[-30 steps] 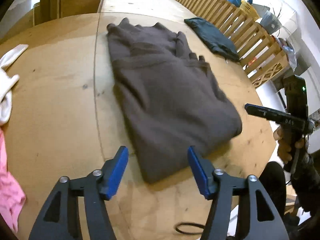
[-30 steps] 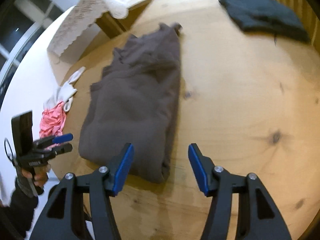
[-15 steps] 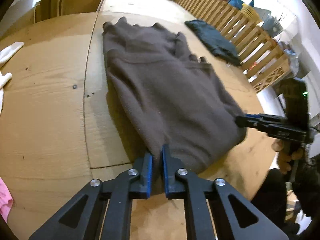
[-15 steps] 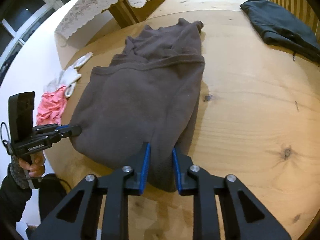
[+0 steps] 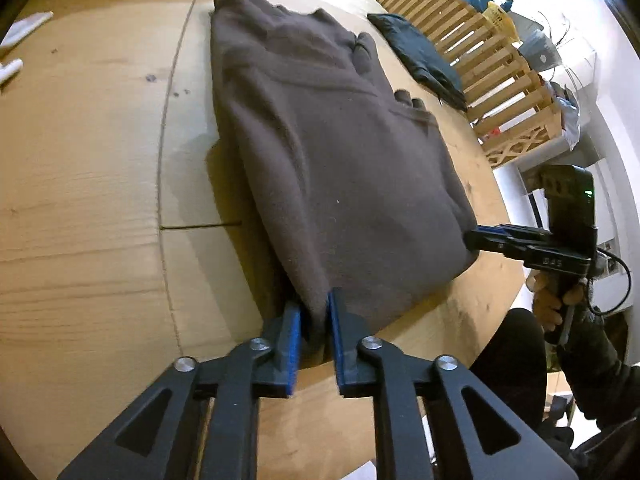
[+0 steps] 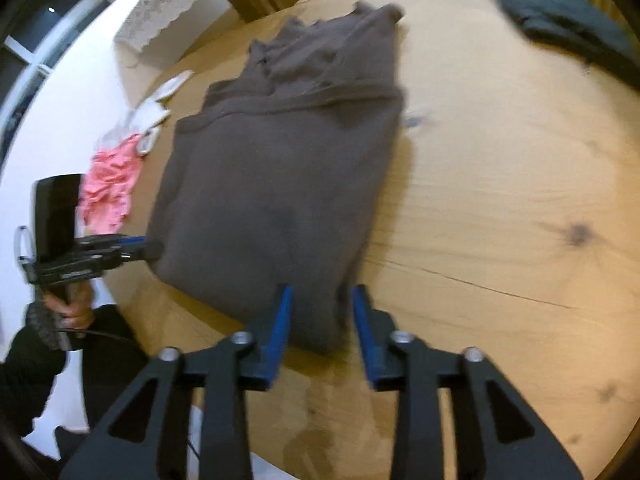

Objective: Fold clothes

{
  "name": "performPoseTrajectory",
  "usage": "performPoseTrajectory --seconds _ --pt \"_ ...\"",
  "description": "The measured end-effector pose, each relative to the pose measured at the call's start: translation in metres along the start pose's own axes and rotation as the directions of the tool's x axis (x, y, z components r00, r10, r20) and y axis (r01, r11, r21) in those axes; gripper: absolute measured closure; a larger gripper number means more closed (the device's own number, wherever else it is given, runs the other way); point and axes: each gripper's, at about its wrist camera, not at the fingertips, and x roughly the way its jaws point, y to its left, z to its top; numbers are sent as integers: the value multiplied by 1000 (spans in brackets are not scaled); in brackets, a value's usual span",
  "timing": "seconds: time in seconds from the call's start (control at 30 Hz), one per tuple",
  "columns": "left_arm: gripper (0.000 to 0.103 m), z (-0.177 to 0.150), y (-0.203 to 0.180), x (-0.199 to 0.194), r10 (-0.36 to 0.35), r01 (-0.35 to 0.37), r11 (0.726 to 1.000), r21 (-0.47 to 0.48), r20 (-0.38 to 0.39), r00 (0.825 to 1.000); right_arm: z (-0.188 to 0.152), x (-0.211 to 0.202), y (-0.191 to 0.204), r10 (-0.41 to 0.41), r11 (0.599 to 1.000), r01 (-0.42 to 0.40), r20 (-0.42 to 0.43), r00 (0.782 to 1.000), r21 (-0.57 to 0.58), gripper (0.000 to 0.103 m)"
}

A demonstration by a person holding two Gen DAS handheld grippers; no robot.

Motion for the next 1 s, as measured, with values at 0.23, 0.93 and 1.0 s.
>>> performPoseTrajectory --seconds 0.23,0.93,1.0 --pt "90 24 -50 -24 60 -80 974 210 100 993 11 -28 38 -26 990 50 182 983 -129 67" --pt "54 258 47 17 113 -127 983 135 111 987 227 40 -77 47 994 -61 152 987 87 49" --pt "54 273 59 38 162 -171 974 150 74 984 236 51 -82 79 993 -90 137 987 74 49"
